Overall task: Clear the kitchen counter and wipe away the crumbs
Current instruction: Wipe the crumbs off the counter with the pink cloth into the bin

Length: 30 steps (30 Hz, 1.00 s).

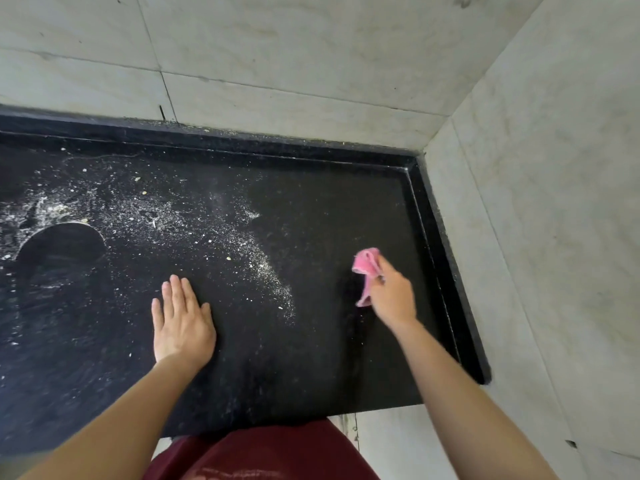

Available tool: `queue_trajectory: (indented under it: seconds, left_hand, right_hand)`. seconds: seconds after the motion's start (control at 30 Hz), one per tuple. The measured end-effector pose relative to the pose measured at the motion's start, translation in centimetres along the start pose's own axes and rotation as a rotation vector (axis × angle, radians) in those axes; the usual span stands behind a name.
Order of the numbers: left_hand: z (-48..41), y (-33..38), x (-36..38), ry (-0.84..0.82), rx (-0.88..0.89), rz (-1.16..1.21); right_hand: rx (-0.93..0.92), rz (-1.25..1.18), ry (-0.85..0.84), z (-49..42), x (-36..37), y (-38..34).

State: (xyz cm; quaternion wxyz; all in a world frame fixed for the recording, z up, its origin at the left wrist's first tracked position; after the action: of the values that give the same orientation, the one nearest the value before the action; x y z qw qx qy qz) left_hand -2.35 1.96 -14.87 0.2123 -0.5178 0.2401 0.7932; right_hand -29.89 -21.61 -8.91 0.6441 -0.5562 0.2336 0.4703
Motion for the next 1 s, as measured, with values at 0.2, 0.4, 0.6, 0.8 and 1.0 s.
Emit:
queue_trajectory:
  seconds: [0.2, 0.4, 0.6, 0.8, 1.0]
  left_hand:
    - [1.5, 0.2, 2.0, -0.018, -0.002, -0.027]
    - [1.6, 0.5, 2.2, -0.030, -0.021, -0.028]
    - [1.6, 0.5, 2.3, -0.042, -0.029, -0.026]
    - [1.6, 0.8, 2.1, -0.050, -0.033, -0.008]
    - [1.9, 0.7, 2.3, -0.061, -0.017, -0.011]
  right_hand:
    - [0.250, 0.704, -0.112, -0.3, -5.8, 10.8]
    - [0.245, 0.275, -0.118, 0.4, -2.8, 10.9]
    - [0.337, 0.470, -0.107, 2.3, -4.7, 13.0]
    - [0.122, 0.313, -0.124, 5.4, 3.3, 6.2]
    - [-0.005, -0.035, -0.100, 5.2, 1.0, 5.0]
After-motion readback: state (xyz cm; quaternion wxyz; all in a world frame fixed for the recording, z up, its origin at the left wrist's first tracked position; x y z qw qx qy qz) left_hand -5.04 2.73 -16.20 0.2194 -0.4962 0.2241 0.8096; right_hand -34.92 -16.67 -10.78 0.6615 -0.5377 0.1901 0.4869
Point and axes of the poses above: each hand's wrist, its own z-axis away from the middle knuckle, its own x-axis out of the palm, y = z × x, the point moved 9 cm from there along -z, towards the middle knuckle
